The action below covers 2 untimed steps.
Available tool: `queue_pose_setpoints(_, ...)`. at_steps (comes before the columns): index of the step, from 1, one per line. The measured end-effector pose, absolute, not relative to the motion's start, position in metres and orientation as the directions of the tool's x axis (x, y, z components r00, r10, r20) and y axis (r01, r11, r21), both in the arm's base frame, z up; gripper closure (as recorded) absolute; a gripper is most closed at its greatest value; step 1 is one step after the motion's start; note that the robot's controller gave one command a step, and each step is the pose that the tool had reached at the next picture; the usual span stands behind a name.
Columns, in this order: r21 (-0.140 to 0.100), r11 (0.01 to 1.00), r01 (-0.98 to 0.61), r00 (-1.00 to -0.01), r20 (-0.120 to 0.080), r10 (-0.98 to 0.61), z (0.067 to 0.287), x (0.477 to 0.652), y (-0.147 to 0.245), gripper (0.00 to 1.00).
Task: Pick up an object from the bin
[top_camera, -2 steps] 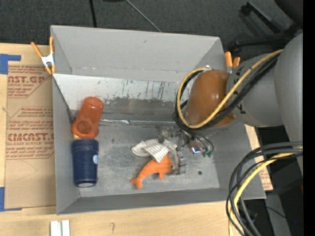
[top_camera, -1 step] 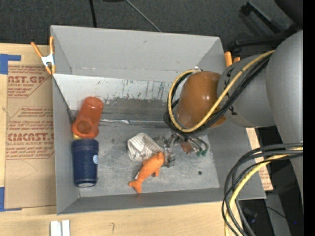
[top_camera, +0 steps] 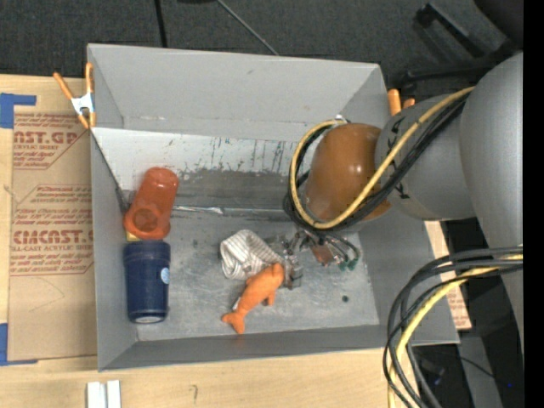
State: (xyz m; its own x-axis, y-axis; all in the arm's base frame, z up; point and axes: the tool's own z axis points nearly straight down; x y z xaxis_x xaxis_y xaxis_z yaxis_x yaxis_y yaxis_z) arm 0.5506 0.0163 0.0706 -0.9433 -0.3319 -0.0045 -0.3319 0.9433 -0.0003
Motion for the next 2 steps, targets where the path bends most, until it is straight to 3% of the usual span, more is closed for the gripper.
queue_pose_setpoints(1,0.001,0.943,-0.332,-0.943,0.001,-0.332,0.074,0.549,0.016,1.0)
queue_pose_setpoints(2,0.002,0.943,-0.332,-0.943,0.007,-0.332,0.093,0.547,0.016,1.0)
